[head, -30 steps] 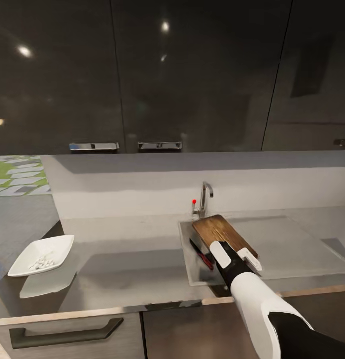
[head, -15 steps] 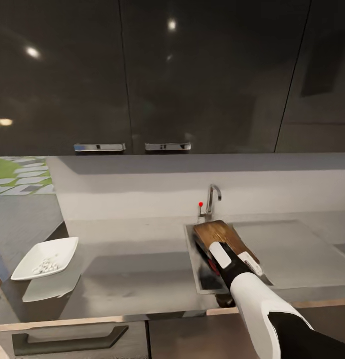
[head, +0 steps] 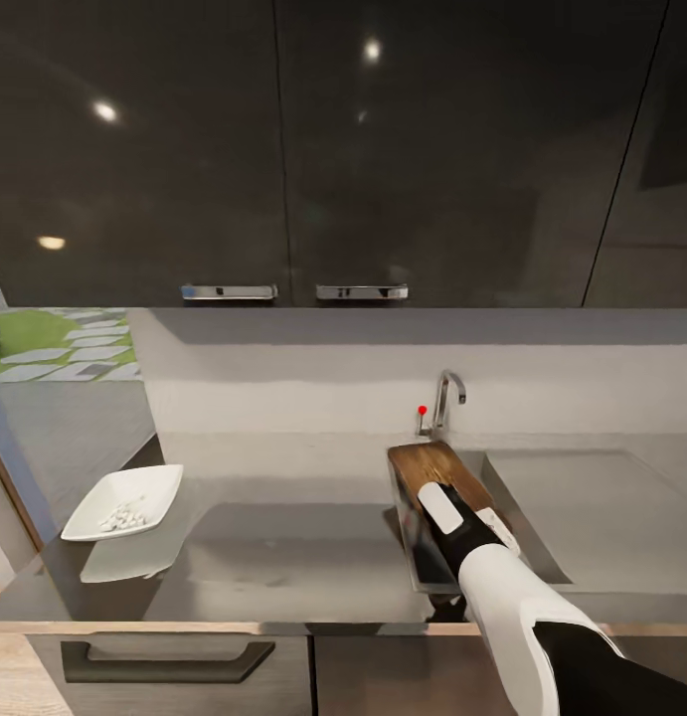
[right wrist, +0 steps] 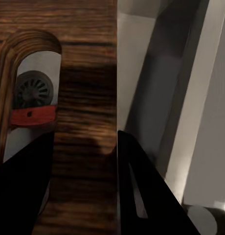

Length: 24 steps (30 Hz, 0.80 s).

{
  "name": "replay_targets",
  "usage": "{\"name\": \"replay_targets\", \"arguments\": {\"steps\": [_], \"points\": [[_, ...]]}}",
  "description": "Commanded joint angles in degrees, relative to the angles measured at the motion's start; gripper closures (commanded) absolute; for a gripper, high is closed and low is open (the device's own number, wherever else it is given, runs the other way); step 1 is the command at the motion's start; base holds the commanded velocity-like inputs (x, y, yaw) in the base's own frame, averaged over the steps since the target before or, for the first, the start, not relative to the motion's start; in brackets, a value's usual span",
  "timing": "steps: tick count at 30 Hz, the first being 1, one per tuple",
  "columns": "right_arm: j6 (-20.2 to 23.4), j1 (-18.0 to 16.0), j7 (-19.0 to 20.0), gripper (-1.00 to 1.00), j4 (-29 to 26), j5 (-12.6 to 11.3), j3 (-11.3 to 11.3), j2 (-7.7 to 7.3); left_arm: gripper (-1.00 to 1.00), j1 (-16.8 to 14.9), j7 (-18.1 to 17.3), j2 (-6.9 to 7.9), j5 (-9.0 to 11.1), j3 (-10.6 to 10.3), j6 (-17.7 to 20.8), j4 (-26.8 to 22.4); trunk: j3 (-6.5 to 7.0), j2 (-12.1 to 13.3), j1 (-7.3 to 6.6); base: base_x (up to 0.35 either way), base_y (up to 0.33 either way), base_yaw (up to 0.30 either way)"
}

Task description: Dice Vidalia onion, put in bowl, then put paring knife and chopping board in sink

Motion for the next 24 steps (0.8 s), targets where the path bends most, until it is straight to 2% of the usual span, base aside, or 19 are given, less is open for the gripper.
{"name": "replay_targets", "arguments": {"steps": [1,2,5,11,13,16,24], "points": [[-0.8,0.0,0.0,1.0,0.0,-1.2,-0.2,0.02,-1.0,0.0,0.1,-0.1,0.1,-0.4,-0.3,0.1,-0.02,0.0,0.02,0.0,0.0,0.002],[-1.1,0.0,-0.1,1.0,0.0,-2.6,-0.4,0.02,-1.0,0.0,0.1,-0.09,0.1,-0.4,-0.3,0.2,-0.02,0.0,0.02,0.0,0.0,0.0],[-1.5,0.0,-0.1,1.0,0.3,-4.3,-0.6,0.02,-1.0,0.0,0.1,0.01,0.1,-0.4,-0.3,0.3,-0.02,0.0,0.02,0.0,0.0,0.0],[-3.2,0.0,-1.2,1.0,1.3,-4.5,-0.6,0.02,-1.0,0.0,0.1,0.03,0.1,-0.4,-0.3,0.4,-0.02,0.0,0.02,0.0,0.0,0.0],[-3.5,0.0,-4.5,1.0,1.3,-4.5,-0.5,0.02,-1.0,0.0,0.1,-0.03,0.1,-0.4,-0.3,0.4,-0.02,0.0,0.02,0.0,0.0,0.0],[-3.6,0.0,-7.0,1.0,1.0,-4.4,-0.4,0.02,-1.0,0.0,0.1,-0.03,0.1,-0.4,-0.3,0.4,-0.02,0.0,0.02,0.0,0.0,0.0],[-3.5,0.0,-7.6,1.0,0.9,-4.4,-0.3,0.02,-1.0,0.0,0.1,-0.04,0.1,-0.4,-0.3,0.4,-0.02,0.0,0.02,0.007,0.0,0.0]]}}
